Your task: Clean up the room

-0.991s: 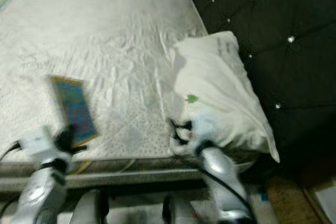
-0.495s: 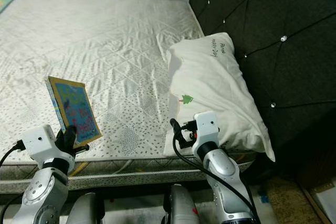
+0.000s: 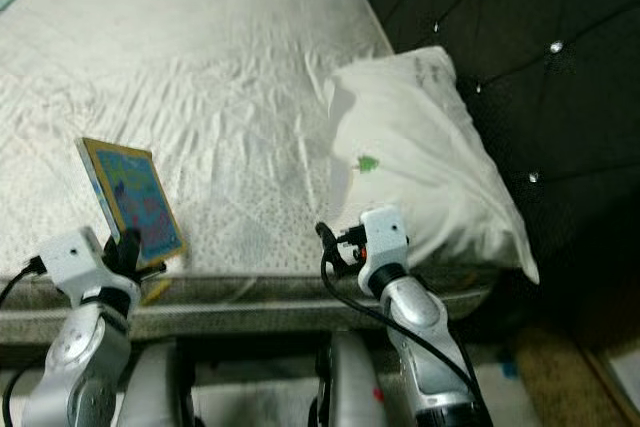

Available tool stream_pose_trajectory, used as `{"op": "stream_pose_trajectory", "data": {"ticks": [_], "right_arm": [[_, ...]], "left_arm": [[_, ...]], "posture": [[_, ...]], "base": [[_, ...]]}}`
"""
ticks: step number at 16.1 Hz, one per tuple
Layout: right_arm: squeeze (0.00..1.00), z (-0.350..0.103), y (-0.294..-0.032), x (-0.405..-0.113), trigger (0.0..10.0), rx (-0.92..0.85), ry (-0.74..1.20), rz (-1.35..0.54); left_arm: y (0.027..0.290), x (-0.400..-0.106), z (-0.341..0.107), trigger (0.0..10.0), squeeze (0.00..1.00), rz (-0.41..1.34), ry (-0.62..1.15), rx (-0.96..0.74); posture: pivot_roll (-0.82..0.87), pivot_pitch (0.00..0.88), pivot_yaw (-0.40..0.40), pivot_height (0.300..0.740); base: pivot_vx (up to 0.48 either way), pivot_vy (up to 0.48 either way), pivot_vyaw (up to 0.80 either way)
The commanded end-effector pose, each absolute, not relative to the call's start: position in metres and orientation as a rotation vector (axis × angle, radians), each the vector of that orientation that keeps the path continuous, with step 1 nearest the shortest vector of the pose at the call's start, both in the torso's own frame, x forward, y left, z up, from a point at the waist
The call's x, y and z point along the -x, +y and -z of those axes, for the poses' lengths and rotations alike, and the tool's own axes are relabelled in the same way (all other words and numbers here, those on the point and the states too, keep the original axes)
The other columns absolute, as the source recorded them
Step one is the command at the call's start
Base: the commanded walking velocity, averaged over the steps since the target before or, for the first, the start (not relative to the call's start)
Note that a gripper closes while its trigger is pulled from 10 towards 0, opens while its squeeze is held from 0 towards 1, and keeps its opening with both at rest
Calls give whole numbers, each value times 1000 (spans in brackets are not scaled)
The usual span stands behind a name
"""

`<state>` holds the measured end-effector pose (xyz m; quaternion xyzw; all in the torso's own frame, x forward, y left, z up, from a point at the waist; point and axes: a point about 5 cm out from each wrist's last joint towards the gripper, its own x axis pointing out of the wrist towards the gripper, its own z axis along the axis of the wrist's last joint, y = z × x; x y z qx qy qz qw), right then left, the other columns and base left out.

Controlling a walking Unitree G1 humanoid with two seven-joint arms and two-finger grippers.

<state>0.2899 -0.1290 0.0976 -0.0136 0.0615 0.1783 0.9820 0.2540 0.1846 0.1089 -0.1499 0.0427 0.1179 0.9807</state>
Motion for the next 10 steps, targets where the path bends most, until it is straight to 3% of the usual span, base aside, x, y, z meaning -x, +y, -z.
{"op": "stream_pose_trajectory", "data": {"ticks": [1,6,10], "right_arm": [[0,-100,-135,-292,10000,47,110,-347],[0,-103,-142,-285,10000,75,99,-320],[0,-104,-164,-273,10000,122,111,-262]], "left_arm": [[184,-261,-125,10000,0,-213,9,313],[178,-303,-127,10000,0,-47,84,588],[173,-324,-113,10000,0,75,258,608]], "posture": [[-103,91,-100,542],[-159,105,-103,542],[-208,121,-104,542]], "base": [[0,0,0],[0,0,0],[0,0,0]]}}
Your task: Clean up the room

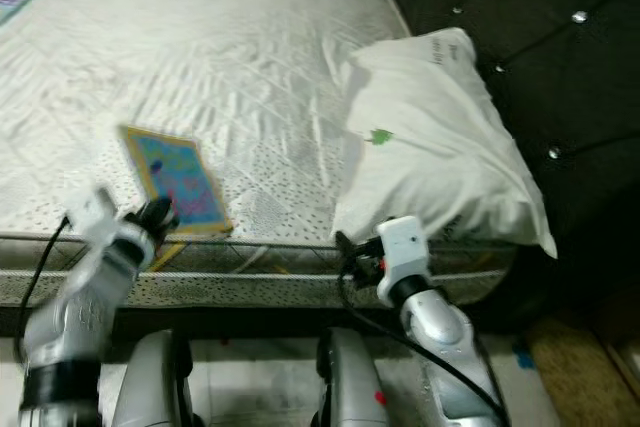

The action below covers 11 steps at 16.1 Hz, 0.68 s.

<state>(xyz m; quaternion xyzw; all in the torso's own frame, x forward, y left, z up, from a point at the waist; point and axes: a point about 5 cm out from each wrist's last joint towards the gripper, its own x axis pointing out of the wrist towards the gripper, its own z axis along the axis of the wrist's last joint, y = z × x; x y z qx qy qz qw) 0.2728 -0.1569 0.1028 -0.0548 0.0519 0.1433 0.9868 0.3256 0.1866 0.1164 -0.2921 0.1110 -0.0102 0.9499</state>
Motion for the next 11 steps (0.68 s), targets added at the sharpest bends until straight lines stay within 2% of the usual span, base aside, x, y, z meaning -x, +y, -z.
{"op": "stream_pose_trajectory", "data": {"ticks": [1,5,7,9,11], "right_arm": [[0,-105,-171,-268,10000,142,117,-243],[0,-108,-177,-259,10000,159,126,-225],[0,-110,-180,-253,10000,168,134,-217],[0,-111,-183,-251,10000,178,141,-211],[0,-112,-185,-248,10000,184,149,-205]], "left_arm": [[176,-332,-109,10000,0,100,284,600],[168,-339,-99,10000,0,220,412,673],[168,-350,-104,10000,0,277,396,662],[163,-364,-125,10000,0,342,318,734],[160,-373,-134,10000,0,391,329,793]], "posture": [[-223,126,-106,542],[-249,139,-111,542],[-274,149,-116,542],[-283,152,-120,542],[-298,155,-121,542]], "base": [[0,0,0],[0,0,0],[0,0,0],[0,0,0],[0,0,0]]}}
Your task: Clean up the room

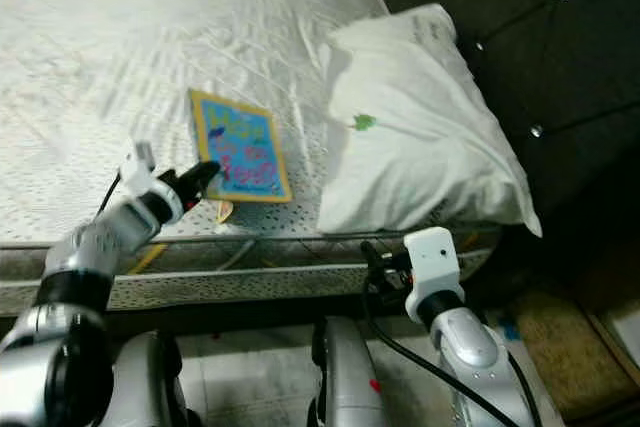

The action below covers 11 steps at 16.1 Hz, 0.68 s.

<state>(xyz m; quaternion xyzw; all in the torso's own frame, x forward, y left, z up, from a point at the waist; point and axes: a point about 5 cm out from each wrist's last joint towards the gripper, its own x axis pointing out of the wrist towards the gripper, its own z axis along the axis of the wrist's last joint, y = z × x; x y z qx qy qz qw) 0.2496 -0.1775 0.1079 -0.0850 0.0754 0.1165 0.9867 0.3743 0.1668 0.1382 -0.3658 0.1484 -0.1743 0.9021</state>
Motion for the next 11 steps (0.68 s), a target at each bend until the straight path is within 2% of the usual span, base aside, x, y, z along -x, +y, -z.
{"op": "stream_pose_trajectory", "data": {"ticks": [1,4,6,11], "right_arm": [[0,-113,-186,-247,10000,188,150,-204],[0,-116,-193,-244,10000,209,159,-179],[0,-118,-196,-242,10000,216,161,-173],[0,-119,-198,-247,10000,224,161,-165]], "left_arm": [[156,-375,-136,10000,0,433,352,828],[147,-376,-128,10000,0,476,412,860],[142,-376,-125,10000,0,494,431,822],[133,-394,-189,10000,0,683,256,875]], "posture": [[-308,158,-119,542],[-339,167,-113,542],[-348,168,-113,542],[-330,162,-119,542]], "base": [[0,0,0],[0,0,0],[0,0,0],[0,0,0]]}}
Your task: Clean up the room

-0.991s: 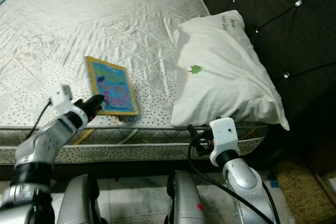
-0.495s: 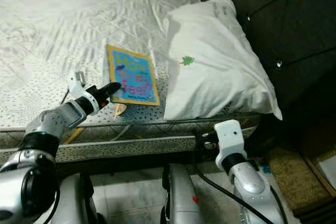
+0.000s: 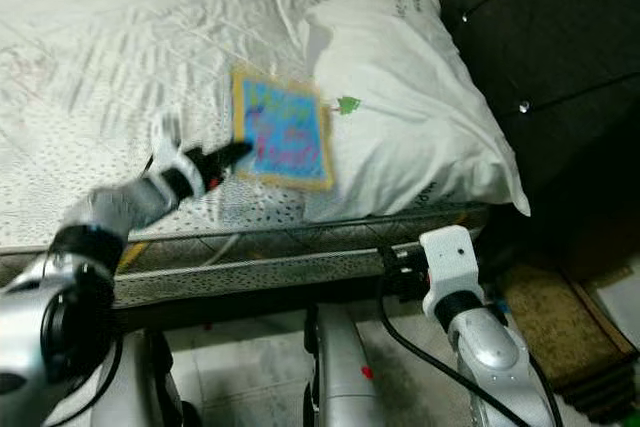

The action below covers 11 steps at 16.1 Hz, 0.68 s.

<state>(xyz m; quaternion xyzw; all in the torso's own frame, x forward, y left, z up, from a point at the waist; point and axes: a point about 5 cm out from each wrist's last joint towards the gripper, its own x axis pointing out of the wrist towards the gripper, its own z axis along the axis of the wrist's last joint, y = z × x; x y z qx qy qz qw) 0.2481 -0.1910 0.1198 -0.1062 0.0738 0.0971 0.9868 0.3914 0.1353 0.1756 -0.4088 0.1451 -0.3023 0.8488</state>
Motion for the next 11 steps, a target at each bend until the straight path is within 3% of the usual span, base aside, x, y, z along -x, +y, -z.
{"op": "stream_pose_trajectory", "data": {"ticks": [1,5,11], "right_arm": [[0,-119,-197,-248,10000,224,160,-166],[0,-119,-195,-248,10000,222,161,-166],[0,-119,-200,-246,10000,233,170,-158]], "left_arm": [[132,-395,-193,10000,0,690,247,882],[151,-376,-126,10000,0,508,427,887],[184,-345,-66,10000,0,248,583,834]], "posture": [[-325,161,-120,542],[-339,171,-119,542],[-347,181,-122,542]], "base": [[0,0,0],[0,0,0],[0,0,0]]}}
